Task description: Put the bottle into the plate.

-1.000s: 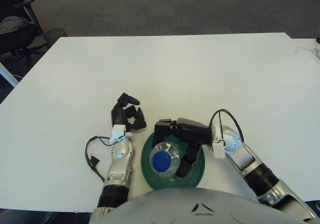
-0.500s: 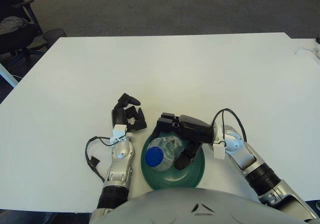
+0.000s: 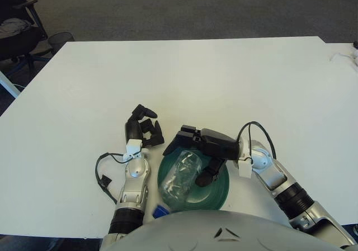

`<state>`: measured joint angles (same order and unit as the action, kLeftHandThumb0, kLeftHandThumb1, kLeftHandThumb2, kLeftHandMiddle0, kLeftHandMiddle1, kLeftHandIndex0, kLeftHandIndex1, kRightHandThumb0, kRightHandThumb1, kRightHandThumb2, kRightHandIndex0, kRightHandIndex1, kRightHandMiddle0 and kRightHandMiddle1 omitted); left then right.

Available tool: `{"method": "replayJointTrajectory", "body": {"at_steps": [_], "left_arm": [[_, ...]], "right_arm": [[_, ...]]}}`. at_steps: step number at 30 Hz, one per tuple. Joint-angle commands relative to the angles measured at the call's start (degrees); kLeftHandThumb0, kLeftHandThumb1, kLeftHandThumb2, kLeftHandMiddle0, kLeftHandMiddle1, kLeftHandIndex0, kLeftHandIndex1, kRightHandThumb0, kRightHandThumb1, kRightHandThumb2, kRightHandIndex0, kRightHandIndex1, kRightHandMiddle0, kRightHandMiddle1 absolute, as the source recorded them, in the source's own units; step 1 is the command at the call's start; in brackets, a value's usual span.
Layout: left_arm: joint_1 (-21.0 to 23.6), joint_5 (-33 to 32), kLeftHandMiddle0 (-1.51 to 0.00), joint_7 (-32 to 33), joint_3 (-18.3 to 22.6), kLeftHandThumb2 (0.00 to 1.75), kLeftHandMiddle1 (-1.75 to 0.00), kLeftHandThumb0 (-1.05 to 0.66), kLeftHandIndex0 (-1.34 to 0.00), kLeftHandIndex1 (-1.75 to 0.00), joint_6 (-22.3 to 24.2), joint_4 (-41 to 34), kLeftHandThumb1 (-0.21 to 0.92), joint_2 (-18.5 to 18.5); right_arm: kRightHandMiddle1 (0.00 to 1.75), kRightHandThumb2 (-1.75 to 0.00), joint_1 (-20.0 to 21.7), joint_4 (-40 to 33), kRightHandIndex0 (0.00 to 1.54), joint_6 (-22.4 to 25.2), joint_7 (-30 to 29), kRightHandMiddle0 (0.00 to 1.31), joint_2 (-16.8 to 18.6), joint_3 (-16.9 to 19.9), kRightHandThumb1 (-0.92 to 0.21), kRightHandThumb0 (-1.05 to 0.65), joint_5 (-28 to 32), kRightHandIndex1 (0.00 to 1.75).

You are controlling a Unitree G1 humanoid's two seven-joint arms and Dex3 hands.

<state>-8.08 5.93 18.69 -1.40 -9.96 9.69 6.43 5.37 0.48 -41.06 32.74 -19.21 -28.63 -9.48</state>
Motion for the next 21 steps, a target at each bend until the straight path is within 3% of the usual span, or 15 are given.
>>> {"method": "replayJointTrajectory", "body": {"at_steps": [1,21], "left_arm": [[-1.64,-0.36,-1.33,-0.30,0.14,1.60,-1.75,-0.57,-0.80,-1.75,1.87,1.08,0.09,1.13],[-2.29,-3.62,-1.30,-2.04,1.06,1.52,-1.75,-0.54,-0.75,-1.75,4.94,-0.89,0.15,1.76]], "right_arm": [[0.85,-0.74,0.07,0.71,0.00,0.38,-0.19,0.00,0.42,0.27,-0.92,-0.85,1.50,0.90],[0.89,-0.71,0.43,2.21,0.03,1.73,0.76,0.00,1.68,0.32,-0.92,-0.85,4.22,0.97]]}}
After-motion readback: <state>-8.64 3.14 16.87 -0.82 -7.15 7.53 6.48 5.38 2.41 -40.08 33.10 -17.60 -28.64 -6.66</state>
